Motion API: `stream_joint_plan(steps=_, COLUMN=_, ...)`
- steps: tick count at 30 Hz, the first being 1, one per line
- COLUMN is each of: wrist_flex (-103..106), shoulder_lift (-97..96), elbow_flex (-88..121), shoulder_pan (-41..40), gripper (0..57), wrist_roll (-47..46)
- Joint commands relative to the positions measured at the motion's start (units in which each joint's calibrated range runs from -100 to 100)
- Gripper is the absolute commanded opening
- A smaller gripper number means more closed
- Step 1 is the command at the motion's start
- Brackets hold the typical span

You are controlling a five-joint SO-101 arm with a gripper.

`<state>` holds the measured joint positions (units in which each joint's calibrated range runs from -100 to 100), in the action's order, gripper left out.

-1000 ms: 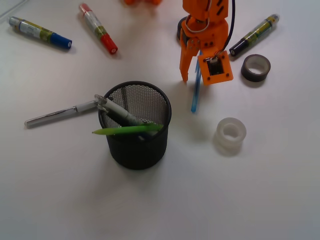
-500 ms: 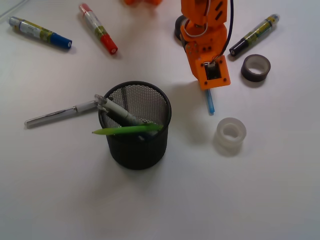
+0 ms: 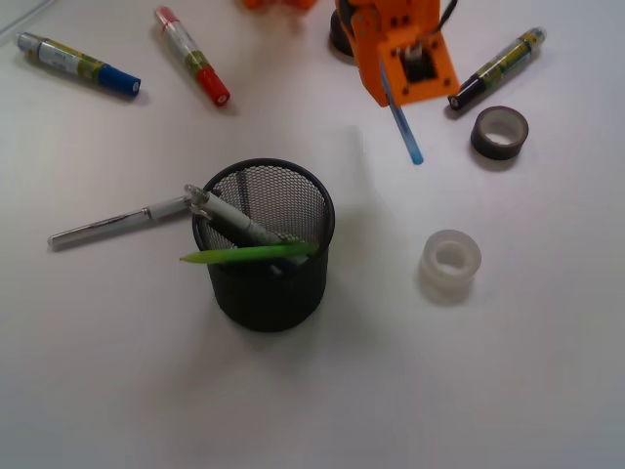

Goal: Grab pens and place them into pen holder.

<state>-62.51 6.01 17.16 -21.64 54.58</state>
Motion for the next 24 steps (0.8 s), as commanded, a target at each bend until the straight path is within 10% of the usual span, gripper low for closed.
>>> stream_joint_plan(steps=1, wrist_flex=3.10, shoulder_lift=4.49, elbow_flex=-11.18, shoulder_pan=2.61, gripper=0.6, wrist_roll=-5.57)
stream_joint_plan(steps=24, wrist_flex=58.13, shoulder_lift=-8.69, elbow_flex=-18.52, shoulder_pan=16.22, gripper=0.4, wrist_roll=-13.19)
